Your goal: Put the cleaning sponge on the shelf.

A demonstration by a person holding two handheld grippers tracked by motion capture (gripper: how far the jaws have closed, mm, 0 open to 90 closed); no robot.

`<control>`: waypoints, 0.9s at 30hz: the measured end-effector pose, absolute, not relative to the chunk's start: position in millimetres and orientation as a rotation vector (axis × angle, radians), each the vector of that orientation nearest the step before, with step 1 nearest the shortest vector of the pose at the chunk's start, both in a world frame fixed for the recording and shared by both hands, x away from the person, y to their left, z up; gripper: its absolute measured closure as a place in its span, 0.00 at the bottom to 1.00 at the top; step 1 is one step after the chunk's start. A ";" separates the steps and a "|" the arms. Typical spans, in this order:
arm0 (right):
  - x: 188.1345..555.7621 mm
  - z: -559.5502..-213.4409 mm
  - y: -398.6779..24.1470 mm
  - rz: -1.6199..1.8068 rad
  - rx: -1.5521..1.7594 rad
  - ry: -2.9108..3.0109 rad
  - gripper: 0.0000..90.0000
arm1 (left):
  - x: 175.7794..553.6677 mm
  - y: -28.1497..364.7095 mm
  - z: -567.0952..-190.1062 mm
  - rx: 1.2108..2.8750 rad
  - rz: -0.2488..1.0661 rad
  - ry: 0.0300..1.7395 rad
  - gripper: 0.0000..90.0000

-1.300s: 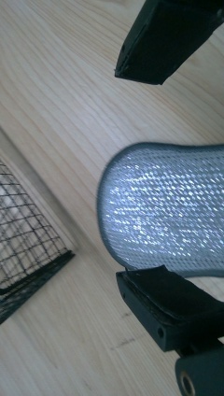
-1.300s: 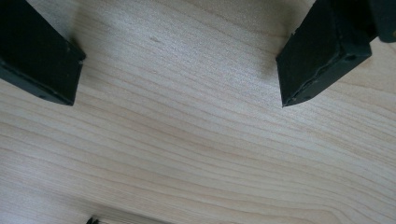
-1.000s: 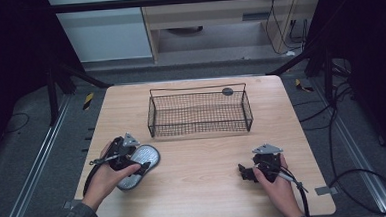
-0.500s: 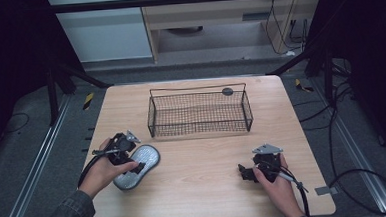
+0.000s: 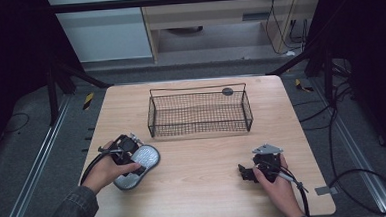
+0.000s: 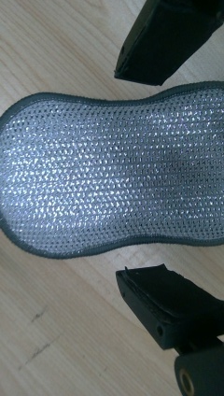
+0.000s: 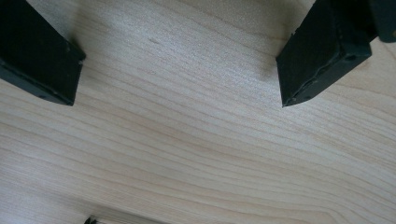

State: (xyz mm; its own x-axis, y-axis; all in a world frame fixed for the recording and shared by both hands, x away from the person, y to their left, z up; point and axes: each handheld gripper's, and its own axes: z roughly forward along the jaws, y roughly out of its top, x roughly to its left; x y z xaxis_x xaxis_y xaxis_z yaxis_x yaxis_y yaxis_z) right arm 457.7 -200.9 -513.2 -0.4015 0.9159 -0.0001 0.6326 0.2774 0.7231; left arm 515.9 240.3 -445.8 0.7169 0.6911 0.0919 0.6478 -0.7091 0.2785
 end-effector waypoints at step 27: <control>457.5 -513.3 -200.9 0.910 1.388 2.140 0.00 | 520.0 240.7 -464.5 2.669 0.212 1.124 0.04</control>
State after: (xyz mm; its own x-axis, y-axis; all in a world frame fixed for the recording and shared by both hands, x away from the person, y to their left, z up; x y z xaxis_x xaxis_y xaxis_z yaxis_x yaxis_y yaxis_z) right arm 457.5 -200.9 -513.3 -0.4066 0.9136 -0.0032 0.6312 0.2834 0.7220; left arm 520.0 240.7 -464.5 0.6942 0.7186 0.0410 0.6842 -0.6766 0.2721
